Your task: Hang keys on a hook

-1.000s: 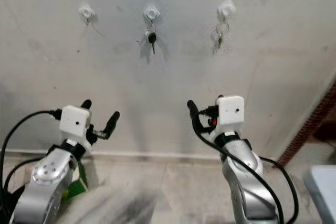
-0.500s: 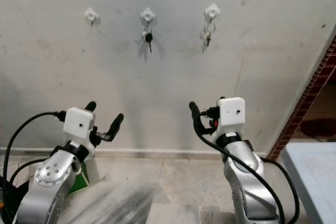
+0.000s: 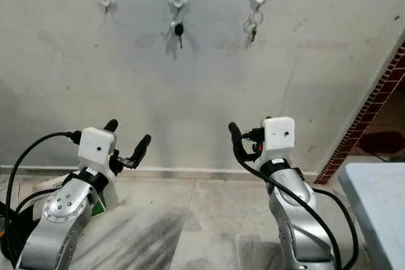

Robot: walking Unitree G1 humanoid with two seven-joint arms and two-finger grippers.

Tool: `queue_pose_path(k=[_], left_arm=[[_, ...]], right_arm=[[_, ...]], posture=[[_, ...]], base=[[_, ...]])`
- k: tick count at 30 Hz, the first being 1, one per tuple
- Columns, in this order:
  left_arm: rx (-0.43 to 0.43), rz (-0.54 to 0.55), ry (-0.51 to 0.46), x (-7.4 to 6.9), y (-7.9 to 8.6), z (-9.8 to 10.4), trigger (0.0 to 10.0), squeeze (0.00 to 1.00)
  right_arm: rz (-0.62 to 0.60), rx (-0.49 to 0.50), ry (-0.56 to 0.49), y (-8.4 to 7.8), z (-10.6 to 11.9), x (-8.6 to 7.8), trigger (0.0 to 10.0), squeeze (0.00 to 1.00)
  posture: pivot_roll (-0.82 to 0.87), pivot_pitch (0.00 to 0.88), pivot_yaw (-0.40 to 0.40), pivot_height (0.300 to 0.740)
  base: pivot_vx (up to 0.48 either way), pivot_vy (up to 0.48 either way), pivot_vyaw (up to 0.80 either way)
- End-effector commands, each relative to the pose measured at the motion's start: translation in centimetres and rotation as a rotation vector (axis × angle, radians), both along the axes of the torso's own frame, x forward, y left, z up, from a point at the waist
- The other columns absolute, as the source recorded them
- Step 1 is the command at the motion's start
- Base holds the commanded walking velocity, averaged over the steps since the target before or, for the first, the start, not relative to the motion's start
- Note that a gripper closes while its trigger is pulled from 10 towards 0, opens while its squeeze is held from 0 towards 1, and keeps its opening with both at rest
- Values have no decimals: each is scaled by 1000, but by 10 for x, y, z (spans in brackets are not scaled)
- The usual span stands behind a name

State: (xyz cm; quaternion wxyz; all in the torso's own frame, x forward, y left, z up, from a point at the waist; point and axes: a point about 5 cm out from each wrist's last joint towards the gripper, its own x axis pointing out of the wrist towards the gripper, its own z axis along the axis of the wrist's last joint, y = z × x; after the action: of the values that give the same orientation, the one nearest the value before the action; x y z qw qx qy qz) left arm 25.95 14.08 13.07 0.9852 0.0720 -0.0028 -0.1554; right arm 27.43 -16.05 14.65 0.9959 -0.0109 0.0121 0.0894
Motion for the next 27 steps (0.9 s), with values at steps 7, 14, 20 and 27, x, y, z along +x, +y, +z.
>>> queue_pose_path(k=[7, 14, 20, 27], left_arm=[[1, -3, 1, 1, -1, 0, 10000, 0], [-5, 5, -3, 5, -1, 0, 10000, 0], [-12, 22, -3, 10, -1, -1, 10000, 0], [-24, 24, -9, 9, -5, -1, 10000, 0]], right_arm=[[-13, -6, -7, -4, 2, 2, 10000, 0], [-12, -6, -8, -3, 2, 5, 10000, 0], [-1, -24, -16, -3, 6, 10, 10000, 0], [-9, -16, -28, -6, 8, 12, 10000, 0]], posture=[[23, 0, 64, 740], [22, 0, 59, 740], [13, 0, 47, 740], [20, 0, 36, 740]], base=[[0, 0, -294], [0, 0, -504], [0, 0, -750], [0, 0, -654]])
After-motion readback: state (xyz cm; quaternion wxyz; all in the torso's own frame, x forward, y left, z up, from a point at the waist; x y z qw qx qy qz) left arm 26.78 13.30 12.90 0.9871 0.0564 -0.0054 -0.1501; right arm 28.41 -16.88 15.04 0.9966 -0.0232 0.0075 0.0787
